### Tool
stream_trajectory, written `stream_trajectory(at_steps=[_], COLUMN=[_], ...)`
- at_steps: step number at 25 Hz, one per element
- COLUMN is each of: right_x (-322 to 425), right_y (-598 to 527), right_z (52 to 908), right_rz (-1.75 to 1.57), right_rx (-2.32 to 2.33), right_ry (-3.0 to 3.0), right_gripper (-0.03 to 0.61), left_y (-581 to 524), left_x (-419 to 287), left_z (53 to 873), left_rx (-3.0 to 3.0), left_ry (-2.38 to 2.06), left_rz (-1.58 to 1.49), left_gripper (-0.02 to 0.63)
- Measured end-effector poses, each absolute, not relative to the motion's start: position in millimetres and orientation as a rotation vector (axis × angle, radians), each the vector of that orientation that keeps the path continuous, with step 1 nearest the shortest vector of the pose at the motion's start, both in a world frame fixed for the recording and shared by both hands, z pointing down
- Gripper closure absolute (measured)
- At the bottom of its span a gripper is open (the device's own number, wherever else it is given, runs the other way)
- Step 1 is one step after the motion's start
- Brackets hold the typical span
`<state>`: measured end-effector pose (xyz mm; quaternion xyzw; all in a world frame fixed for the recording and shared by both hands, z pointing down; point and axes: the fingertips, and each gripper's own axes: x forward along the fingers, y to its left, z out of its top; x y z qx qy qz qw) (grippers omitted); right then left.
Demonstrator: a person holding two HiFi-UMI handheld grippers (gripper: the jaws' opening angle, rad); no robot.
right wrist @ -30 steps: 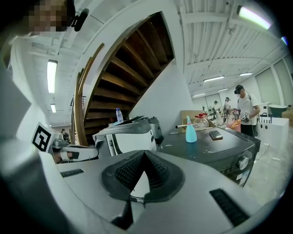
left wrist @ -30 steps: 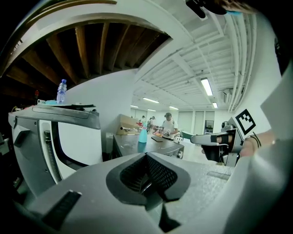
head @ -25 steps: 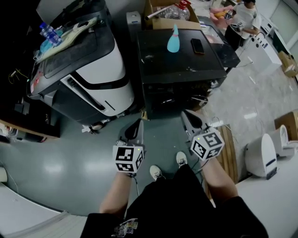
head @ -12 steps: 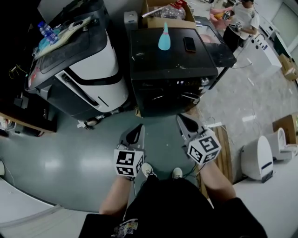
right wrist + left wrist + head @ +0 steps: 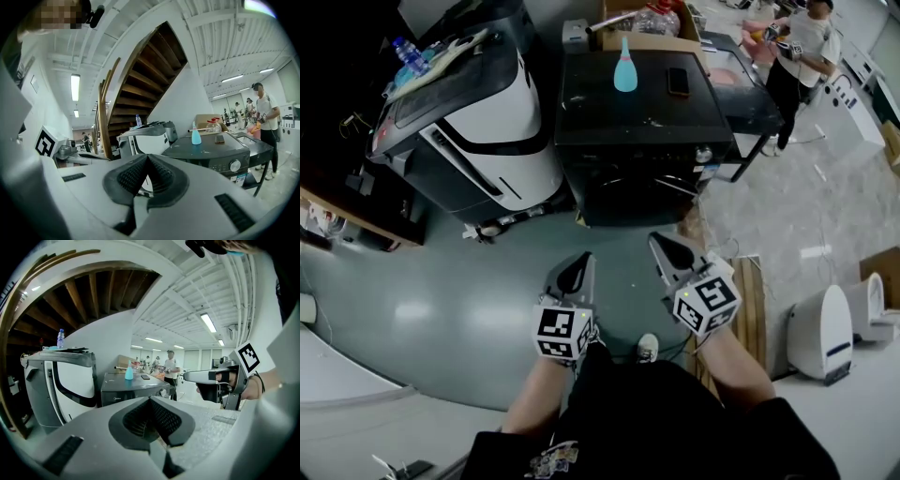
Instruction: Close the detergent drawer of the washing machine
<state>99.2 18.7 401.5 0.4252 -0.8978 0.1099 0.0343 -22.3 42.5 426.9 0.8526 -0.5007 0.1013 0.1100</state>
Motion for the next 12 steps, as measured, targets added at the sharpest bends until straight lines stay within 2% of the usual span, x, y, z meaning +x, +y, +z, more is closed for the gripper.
stream_trajectory(at_steps=[12], right_x=[132.3], right_y=[63.2], right_z=[401.4], right_rz=[0.333], right_rx=[1.172], right_ry=[-2.83], right_gripper=[0.58], left_y=[96.1], left_x=[22.9], left_z=[426.5], left_rx=[2.455], left_ry=[-1.556], left_rz=[0.289], left_gripper=[0.611])
